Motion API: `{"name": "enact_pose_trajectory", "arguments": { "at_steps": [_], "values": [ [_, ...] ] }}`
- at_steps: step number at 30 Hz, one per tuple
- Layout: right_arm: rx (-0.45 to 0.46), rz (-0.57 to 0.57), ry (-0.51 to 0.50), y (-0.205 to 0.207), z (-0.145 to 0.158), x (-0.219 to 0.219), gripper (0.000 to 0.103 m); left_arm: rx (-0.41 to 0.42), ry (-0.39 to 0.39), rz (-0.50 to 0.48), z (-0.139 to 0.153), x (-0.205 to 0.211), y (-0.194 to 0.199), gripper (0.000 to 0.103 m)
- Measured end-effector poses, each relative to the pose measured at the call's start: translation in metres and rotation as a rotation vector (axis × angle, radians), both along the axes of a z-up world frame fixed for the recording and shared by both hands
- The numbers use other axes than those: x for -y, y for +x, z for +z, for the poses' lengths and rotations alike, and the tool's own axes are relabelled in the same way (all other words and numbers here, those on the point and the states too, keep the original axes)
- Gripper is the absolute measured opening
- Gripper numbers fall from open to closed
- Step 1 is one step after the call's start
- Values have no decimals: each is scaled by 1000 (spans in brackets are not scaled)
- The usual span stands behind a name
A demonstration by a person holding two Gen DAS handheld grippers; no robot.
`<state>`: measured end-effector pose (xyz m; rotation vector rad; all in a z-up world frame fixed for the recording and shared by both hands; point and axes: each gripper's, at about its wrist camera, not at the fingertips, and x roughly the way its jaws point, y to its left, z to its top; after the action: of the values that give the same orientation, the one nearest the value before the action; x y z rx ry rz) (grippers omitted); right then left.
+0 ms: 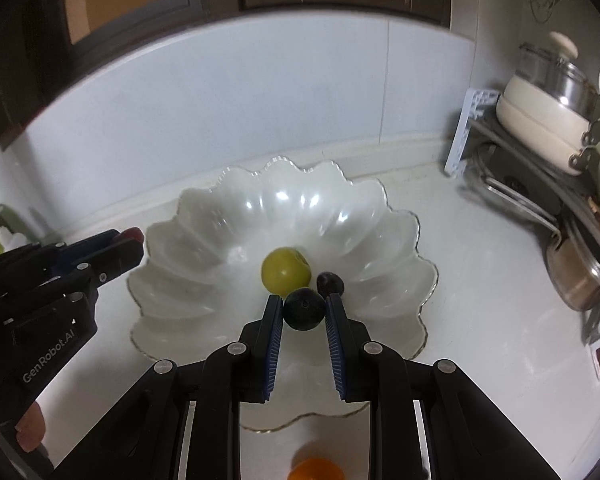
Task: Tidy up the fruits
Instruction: 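Carry the red date and dark plum in both grippers toward the white bowl, then open the right gripper to drop the plum while the left gripper releases the date into the bowl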
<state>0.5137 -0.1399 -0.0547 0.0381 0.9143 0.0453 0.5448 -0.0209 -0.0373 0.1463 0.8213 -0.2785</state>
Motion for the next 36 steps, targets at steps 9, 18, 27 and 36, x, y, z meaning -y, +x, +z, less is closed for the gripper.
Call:
{"name": "enact_pose_trajectory", "arguments": {
  "at_steps": [9,18,27,36],
  "values": [
    [-85,-9,-25,15,-25,1,24,-62,47,-27,-29,6,19,19],
    [-126,-7,-17,24,-37,2,24,-109,79,-38,-46,12,27,20],
    [-143,-21,-7,25,-39,3,40,-92,114,-18,-44,8,25,46],
    [-85,-24,-32,5,-21,4,40,-47,115,31,-28,-3,7,59]
  ]
}}
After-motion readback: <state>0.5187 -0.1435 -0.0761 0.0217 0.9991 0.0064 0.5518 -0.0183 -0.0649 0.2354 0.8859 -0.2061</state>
